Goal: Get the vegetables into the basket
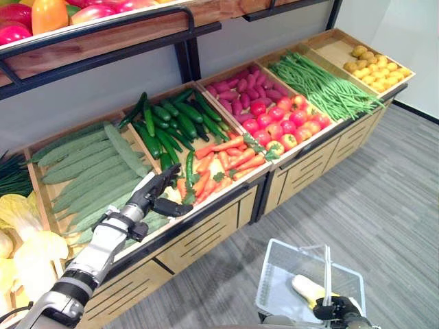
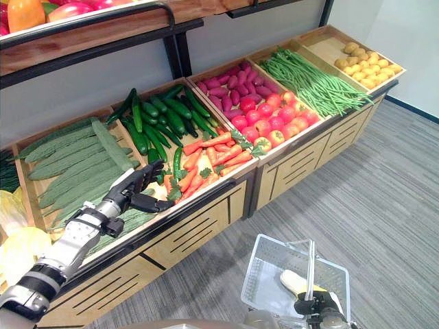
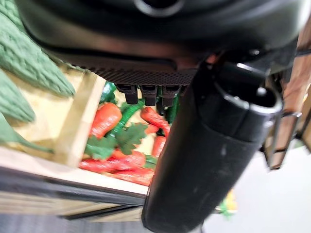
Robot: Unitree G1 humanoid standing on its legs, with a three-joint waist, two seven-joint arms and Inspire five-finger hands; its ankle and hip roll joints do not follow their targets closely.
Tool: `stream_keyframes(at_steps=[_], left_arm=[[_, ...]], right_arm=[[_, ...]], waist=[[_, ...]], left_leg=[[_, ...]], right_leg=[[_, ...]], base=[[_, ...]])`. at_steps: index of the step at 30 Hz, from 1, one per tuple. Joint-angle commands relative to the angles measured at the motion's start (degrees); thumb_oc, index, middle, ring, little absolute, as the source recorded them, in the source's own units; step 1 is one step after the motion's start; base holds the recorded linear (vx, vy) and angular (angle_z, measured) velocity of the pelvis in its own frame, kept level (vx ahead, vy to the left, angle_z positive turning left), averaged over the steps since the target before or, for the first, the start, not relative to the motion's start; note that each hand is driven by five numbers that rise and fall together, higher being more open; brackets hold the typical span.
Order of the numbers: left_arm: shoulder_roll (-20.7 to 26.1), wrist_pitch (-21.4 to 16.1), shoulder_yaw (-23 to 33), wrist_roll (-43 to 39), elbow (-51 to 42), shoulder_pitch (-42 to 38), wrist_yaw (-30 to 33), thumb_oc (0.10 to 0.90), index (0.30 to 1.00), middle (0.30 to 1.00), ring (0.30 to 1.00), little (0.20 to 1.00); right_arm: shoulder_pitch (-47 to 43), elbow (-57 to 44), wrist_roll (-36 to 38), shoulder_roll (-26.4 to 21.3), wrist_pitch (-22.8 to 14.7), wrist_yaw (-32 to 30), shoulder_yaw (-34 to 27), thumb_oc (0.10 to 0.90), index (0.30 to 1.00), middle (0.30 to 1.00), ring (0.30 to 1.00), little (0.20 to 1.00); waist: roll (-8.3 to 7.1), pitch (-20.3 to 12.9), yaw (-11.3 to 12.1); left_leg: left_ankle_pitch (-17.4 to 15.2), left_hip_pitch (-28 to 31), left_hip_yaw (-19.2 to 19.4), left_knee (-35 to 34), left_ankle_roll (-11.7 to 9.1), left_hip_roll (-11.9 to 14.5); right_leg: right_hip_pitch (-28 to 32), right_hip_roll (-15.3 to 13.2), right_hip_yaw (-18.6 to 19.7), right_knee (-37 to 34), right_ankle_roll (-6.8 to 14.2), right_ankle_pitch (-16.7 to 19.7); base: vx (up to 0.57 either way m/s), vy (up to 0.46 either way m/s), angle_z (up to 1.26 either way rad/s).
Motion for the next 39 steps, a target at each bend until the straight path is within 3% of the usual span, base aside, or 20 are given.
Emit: stream_keyframes(at_steps=[1, 4, 7, 8, 10, 11, 12, 20, 27, 34, 35, 39], left_arm=[[1.9, -4.4, 1.8, 4.6, 1.7, -13.0, 5.1, 0.900, 1.000, 1.000, 1.000, 1.000], [1.0, -3.9, 0.4, 9.4, 4.8, -16.5, 7.6, 0.900, 1.000, 1.000, 1.000, 1.000], [0.9, -3.7, -3.6, 20.9, 8.1, -21.8, 9.8, 0.788, 0.844, 0.844, 0.844, 0.844], [0.5, -3.3, -4.8, 23.6, 9.6, -23.0, 10.9, 0.627, 0.618, 0.618, 0.618, 0.618], [0.3, -3.1, -6.7, 27.3, 11.4, -24.2, 11.9, 0.496, 0.435, 0.435, 0.435, 0.435], [0.1, -3.1, -7.2, 28.3, 12.5, -24.5, 12.1, 0.406, 0.308, 0.308, 0.308, 0.308], [0.2, -3.1, -8.4, 29.8, 13.6, -24.9, 11.9, 0.400, 0.300, 0.300, 0.300, 0.300], [3.5, -3.1, -14.5, 41.2, 15.9, -26.5, 13.1, 0.400, 0.300, 0.300, 0.300, 0.300], [3.1, -2.0, -13.9, 44.9, 17.0, -27.2, 17.5, 0.400, 0.300, 0.300, 0.300, 0.300], [3.2, -0.7, -9.9, 50.1, 13.2, -26.3, 27.0, 0.400, 0.300, 0.300, 0.300, 0.300], [3.3, -1.0, -8.4, 50.9, 9.5, -25.6, 29.2, 0.900, 1.000, 1.000, 1.000, 1.000], [4.6, -1.2, -6.5, 51.3, 5.0, -24.1, 29.4, 0.900, 1.000, 1.000, 1.000, 1.000]], right_arm=[[-1.3, 0.6, -0.1, -2.3, -2.4, -1.1, 2.1, 0.400, 0.300, 0.300, 0.300, 0.300], [-1.8, 0.2, 0.2, -2.4, -2.5, -1.3, 2.7, 0.400, 0.300, 0.300, 0.300, 0.300], [-2.4, -0.1, 0.5, -2.5, -2.9, -1.8, 3.2, 0.400, 0.300, 0.300, 0.300, 0.300], [-2.8, -0.1, 0.5, -2.7, -3.0, -2.2, 3.3, 0.400, 0.300, 0.300, 0.300, 0.300], [-3.3, -0.1, 1.0, -3.0, -3.3, -2.9, 3.3, 0.400, 0.300, 0.300, 0.300, 0.300], [-3.4, -0.1, 1.0, -3.1, -3.3, -3.0, 3.3, 0.400, 0.300, 0.300, 0.300, 0.300], [-3.6, 0.0, 1.1, -3.3, -3.4, -3.1, 3.2, 0.400, 0.300, 0.300, 0.300, 0.300], [-2.8, -0.1, 0.8, -3.8, -4.2, -3.8, 3.2, 0.400, 0.300, 0.300, 0.300, 0.300], [-2.7, -0.1, 0.8, -3.5, -4.6, -4.6, 3.2, 0.400, 0.300, 0.300, 0.300, 0.300], [-2.7, -1.2, 0.4, -2.1, -5.7, -5.5, 4.3, 0.400, 0.300, 0.300, 0.300, 0.300], [-2.5, -1.4, 0.4, -1.7, -5.9, -5.7, 4.3, 0.400, 0.300, 0.300, 0.300, 0.300], [-2.1, -1.1, 0.3, -1.4, -5.6, -5.9, 4.1, 0.400, 0.300, 0.300, 0.300, 0.300]], waist=[[-3.19, -2.9, -0.6], [-3.07, -2.7, -1.2], [-2.82, -1.7, -1.8], [-2.73, -1.2, -2.0], [-2.48, -0.4, -2.3], [-2.41, -0.3, -2.4], [-2.28, -0.1, -2.6], [-2.32, 0.2, -2.7], [-2.52, 0.3, -2.4], [-3.29, 0.2, -2.1], [-3.54, 0.1, -2.0], [-3.68, -0.4, -1.9]], left_leg=[[-0.1, -0.2, -0.7, 0.1, -1.8, 1.6], [-0.1, -0.4, -0.5, 0.1, -1.8, 1.7], [-0.1, -1.0, -0.3, 0.1, -1.9, 1.6], [-0.1, -1.4, -0.2, 0.1, -1.8, 1.5], [0.1, -2.0, 0.2, 0.1, -1.8, 1.5], [0.1, -2.0, 0.4, 0.1, -1.8, 1.5], [0.1, -2.1, 0.6, 0.1, -1.8, 1.5], [-0.1, -1.6, 1.0, 0.1, -1.8, 1.5], [-0.1, -1.7, 0.4, 0.1, -1.8, 1.5], [-0.3, -1.7, 0.1, 0.1, -1.9, 1.5], [-0.4, -1.6, 0.0, 0.1, -1.9, 1.5], [-0.6, -1.5, -0.3, 0.1, -1.8, 1.3]], right_leg=[[0.9, -5.1, 0.0, 0.3, 6.6, -1.8], [0.6, -5.1, 0.1, 0.3, 6.7, -1.8], [-0.4, -5.1, 0.5, 0.3, 6.8, -1.6], [-0.9, -5.0, 0.7, 0.3, 6.9, -1.4], [-1.9, -5.1, 1.0, 0.3, 7.1, -1.0], [-2.1, -5.1, 1.3, 0.3, 7.1, -0.9], [-2.3, -5.0, 1.5, 0.3, 7.1, -0.9], [-2.1, -4.9, 1.6, 0.3, 7.1, -1.1], [-1.6, -5.2, 0.9, 0.3, 7.1, -1.2], [-1.2, -5.4, 0.2, 0.3, 7.1, -1.4], [-1.0, -5.4, 0.1, 0.3, 7.1, -1.5], [-0.7, -5.5, -0.1, 0.3, 7.1, -1.7]], base=[[0.00, 0.000, 0.00], [0.00, -0.003, -0.01], [-0.04, -0.005, -0.12], [-0.08, 0.006, -0.13], [-0.07, 0.007, -0.13], [-0.04, 0.005, -0.16], [-0.02, 0.011, -0.16], [0.00, 0.000, -0.01], [0.00, 0.000, 0.00], [-0.01, -0.004, 0.02], [0.01, -0.006, 0.03], [0.00, -0.001, 0.01]])
